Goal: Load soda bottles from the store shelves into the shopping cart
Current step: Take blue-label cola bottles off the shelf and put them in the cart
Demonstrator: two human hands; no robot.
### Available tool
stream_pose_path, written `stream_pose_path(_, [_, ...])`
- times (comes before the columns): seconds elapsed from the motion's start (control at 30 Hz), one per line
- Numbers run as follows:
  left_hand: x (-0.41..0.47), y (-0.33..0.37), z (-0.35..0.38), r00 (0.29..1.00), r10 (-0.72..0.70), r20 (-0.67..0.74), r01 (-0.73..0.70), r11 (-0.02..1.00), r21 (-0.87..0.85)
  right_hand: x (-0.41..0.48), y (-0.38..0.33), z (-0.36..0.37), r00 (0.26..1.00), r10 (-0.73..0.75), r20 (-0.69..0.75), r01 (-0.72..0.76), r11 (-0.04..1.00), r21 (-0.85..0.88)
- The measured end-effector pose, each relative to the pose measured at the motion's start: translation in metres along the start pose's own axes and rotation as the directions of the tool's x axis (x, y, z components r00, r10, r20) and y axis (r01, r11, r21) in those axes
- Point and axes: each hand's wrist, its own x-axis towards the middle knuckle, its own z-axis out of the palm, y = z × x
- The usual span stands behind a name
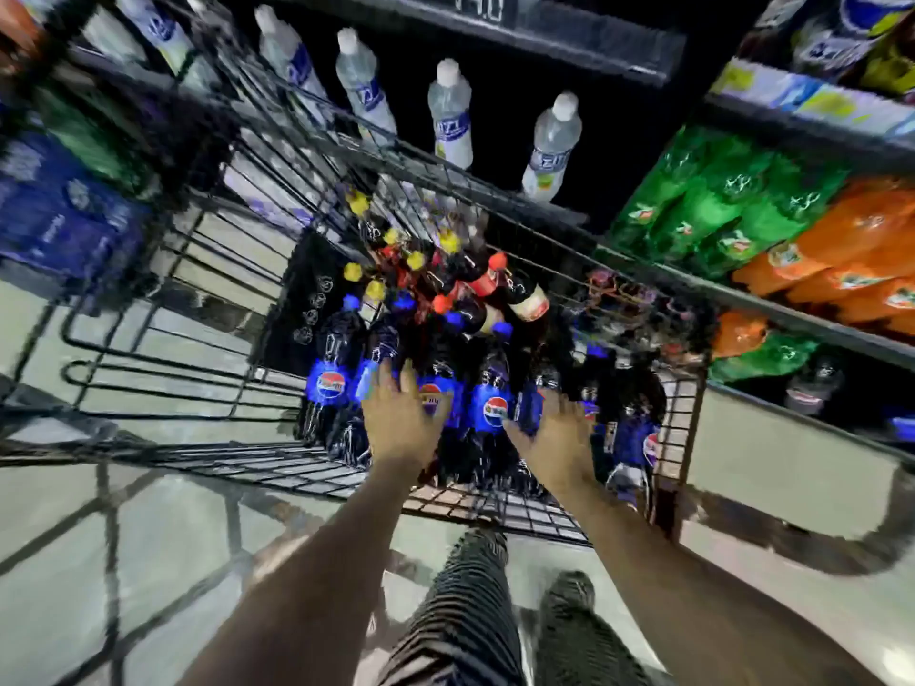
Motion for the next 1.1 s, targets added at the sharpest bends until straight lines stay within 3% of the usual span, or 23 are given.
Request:
stream_pose_path(0.13, [0.019, -0.022, -0.001, 0.982, -0.174, -0.078, 0.163, 0.978, -0.131, 0.008, -0.028, 0.020, 0.999, -0.039, 0.031, 0.037, 0.997, 0.069])
stream_pose_path(0.3, [0.037, -0.051, 0.003, 0.955, -0.277, 0.105, 0.295, 0.922, -0.250, 0.003, -0.066, 0.041, 0.983, 0.081, 0.167, -0.112, 0.975, 0.190])
stream_pose_path(0.43, [0.049, -0.068, -0.003, 0.930, -0.259, 0.261, 0.349, 0.844, -0.407, 0.002, -0.086, 0.058, 0.935, 0.226, 0.275, -0.298, 0.919, 0.259])
stream_pose_path(0.6, [0.067, -0.086, -0.001, 0.904, -0.209, 0.373, 0.388, 0.769, -0.508, 0.010, -0.110, 0.068, 0.881, 0.416, 0.224, -0.457, 0.870, 0.185])
stream_pose_path(0.83, [0.066, -0.085, -0.005, 0.924, -0.145, 0.353, 0.320, 0.796, -0.513, 0.027, -0.129, 0.064, 0.783, 0.554, 0.284, -0.603, 0.787, 0.128])
stream_pose_path(1.1, [0.049, -0.087, -0.023, 0.920, -0.244, 0.306, 0.377, 0.764, -0.523, 0.036, -0.126, 0.057, 0.668, 0.530, 0.522, -0.730, 0.603, 0.321])
